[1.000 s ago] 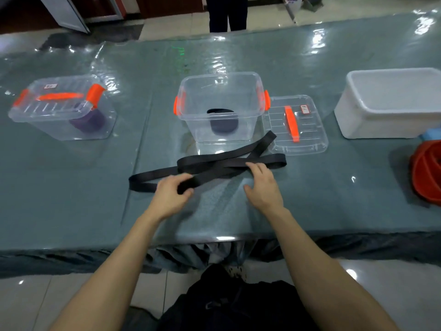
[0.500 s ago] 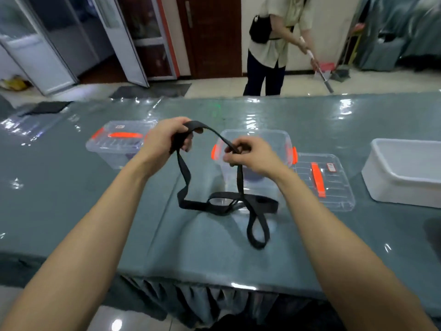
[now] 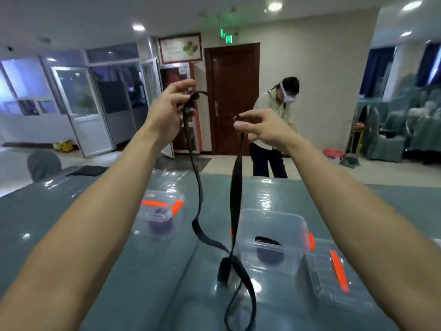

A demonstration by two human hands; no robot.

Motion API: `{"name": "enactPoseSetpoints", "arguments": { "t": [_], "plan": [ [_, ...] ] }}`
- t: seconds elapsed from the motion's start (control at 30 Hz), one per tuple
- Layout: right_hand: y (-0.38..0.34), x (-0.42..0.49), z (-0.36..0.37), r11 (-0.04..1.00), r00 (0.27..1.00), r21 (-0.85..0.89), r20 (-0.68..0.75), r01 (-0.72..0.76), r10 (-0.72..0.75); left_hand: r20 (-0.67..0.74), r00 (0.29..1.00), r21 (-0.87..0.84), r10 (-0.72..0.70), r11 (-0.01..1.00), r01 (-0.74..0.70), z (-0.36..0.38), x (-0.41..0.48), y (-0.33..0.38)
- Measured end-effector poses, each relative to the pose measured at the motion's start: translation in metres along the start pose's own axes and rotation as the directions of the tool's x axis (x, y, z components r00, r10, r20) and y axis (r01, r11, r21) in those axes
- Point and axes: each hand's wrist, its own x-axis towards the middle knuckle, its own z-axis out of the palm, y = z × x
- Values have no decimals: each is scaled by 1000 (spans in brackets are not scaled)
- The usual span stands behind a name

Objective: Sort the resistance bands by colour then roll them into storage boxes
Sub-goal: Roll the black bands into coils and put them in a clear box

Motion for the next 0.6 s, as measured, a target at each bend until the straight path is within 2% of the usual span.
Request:
{"name": "enactPoseSetpoints", "arguments": {
  "t": [0.07,0.27,0.4,0.53,0.6],
  "plan": [
    [-12,12,-6,999,999,-23,24,22,-22,25,999,38,31,999,-32,-3,12,18],
    [-12,30,-14,999,998,-1,-27,49,-49,71,992,208,109,971,-121,7,28,34],
    [-15,37,-23,993,980,69,-181,96,-83,77,981,269,180,943,-194,10,40,44],
    [-10,31,-11,999,999,8,-20,39,-39,82,983,261,164,948,-180,15,39,30],
    [0,24,0,999,998,48,58,-9,7,91,988,227,123,964,-141,18,36,15]
  ]
}}
